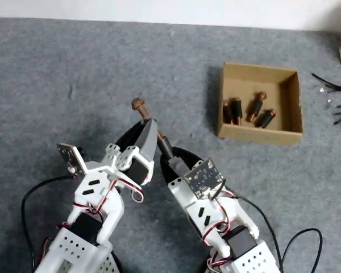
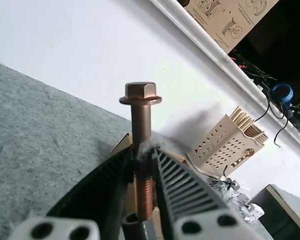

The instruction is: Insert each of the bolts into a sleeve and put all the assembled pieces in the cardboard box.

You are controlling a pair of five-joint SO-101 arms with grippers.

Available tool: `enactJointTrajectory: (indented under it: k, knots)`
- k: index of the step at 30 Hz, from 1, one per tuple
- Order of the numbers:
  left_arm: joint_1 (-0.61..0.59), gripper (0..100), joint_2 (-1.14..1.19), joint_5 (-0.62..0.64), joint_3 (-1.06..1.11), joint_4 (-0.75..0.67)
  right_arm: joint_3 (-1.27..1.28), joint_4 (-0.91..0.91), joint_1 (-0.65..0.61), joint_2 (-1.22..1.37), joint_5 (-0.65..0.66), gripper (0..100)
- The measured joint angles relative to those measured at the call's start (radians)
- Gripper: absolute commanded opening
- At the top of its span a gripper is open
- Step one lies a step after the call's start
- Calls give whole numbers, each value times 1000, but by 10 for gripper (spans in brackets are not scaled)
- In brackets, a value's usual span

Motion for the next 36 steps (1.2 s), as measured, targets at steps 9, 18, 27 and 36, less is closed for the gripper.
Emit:
enactJointTrajectory:
  k: [9,18,27,36]
  knots:
    - [0,5,-11,9,0,25,0,0,0,0,3,5]
    - [12,5,-12,9,0,84,0,2,0,2,6,5]
    - [32,5,-14,-17,0,87,0,2,2,3,6,5]
    - [43,5,-14,-18,0,87,0,2,3,3,6,5]
